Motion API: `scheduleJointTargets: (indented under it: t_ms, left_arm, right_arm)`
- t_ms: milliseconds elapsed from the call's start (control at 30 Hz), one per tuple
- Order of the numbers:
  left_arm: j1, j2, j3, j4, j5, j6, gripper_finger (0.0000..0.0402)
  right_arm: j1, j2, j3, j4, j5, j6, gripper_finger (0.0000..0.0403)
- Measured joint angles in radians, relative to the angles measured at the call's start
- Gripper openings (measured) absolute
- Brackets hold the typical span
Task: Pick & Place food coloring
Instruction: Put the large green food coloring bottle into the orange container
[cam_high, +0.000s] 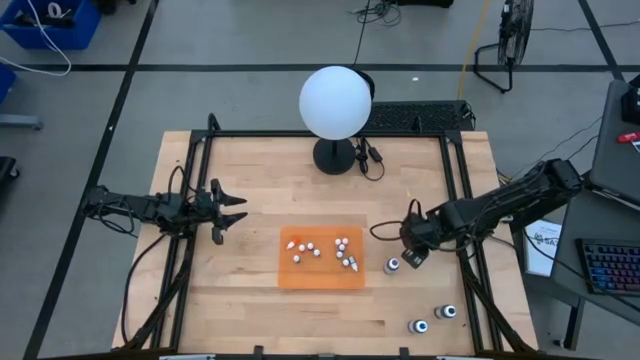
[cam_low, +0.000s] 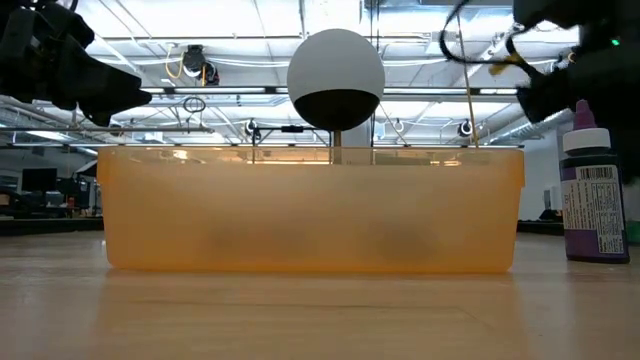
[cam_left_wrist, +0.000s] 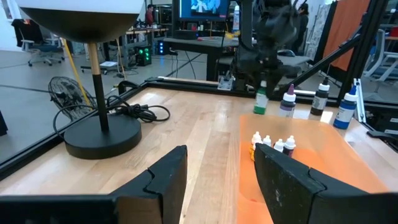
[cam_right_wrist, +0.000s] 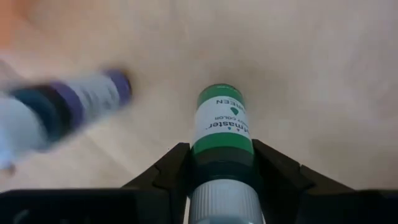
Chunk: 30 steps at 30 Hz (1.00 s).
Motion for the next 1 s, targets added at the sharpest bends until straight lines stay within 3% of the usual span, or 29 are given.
scheduleJointTargets:
  t_ms: [333,500,867,1000]
  left_arm:
    - [0.0,0.0,0.0,0.0,0.0,0.0,0.0186]
    - [0.0,0.0,0.0,0.0,0.0,0.0,0.0187]
    - [0.0,0.0,0.0,0.0,0.0,0.0,0.0187]
    - [0.0,0.0,0.0,0.0,0.0,0.0,0.0187]
  right_arm:
    - [0.0,-0.005,0.351,-0.181,0.25,-0.127,0.0135]
    - [-0.001,0.098,0.561,-0.173,0.32,-0.259,0.0134]
    - [-0.006,0.671,1.122,-0.259,0.148,-0.633,0.0134]
    - [-0.015,0.842,1.27,-0.304,0.083,-0.731,0.0134]
